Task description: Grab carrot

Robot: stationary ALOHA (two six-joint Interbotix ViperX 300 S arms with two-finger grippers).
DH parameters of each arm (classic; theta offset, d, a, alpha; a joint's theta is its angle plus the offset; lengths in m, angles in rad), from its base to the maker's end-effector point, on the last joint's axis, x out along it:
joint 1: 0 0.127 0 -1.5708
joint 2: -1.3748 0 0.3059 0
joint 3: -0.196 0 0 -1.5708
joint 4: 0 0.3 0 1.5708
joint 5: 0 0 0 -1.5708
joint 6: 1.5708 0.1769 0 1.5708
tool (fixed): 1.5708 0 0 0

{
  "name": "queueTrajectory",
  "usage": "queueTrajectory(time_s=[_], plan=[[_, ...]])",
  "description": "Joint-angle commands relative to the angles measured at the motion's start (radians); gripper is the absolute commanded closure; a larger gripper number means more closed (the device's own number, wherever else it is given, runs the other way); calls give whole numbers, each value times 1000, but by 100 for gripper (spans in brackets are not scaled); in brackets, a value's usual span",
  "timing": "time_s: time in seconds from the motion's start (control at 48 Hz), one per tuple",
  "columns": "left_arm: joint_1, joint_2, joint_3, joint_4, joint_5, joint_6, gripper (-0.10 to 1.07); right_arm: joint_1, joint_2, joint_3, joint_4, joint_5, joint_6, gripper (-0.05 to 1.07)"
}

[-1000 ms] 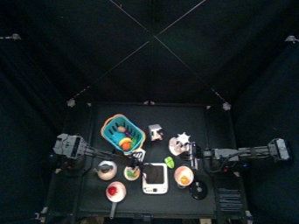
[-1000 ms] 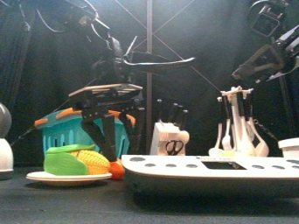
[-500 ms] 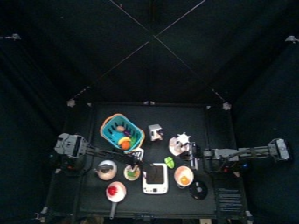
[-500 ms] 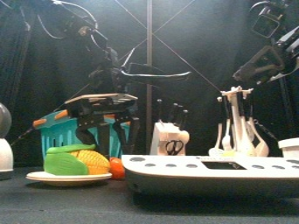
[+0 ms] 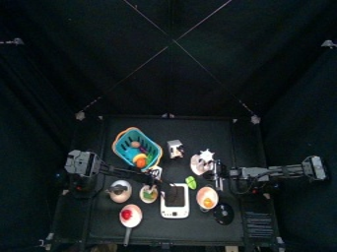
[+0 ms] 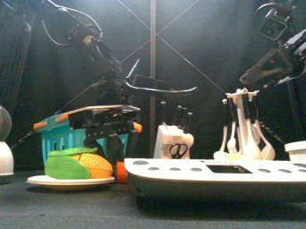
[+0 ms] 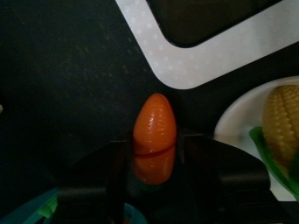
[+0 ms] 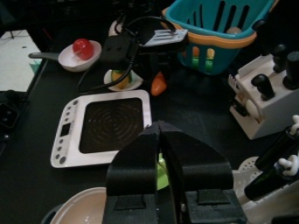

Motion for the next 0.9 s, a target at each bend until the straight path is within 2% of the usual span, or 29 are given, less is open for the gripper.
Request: queueTrajectory(time_s=[0.0,0.396,0.562,0.708,0.875], plan=[[5,-8,-12,-3,-2,-2,40,-2,3,-14,2,-5,0,102],[-8,-75,-17,-9,-3,-6,42,-3,3,-20,2,8,0,102],[-8,-123,-18,-32,-37,-8,42,-2,3,-20,3,8,0,102],[-9,-166,-12,-54,-98,-9,43,-2,3,-20,2,8,0,102],[-9,-229,28,-86,-221,-9,43,-2,3,-20,3,8,0,102]])
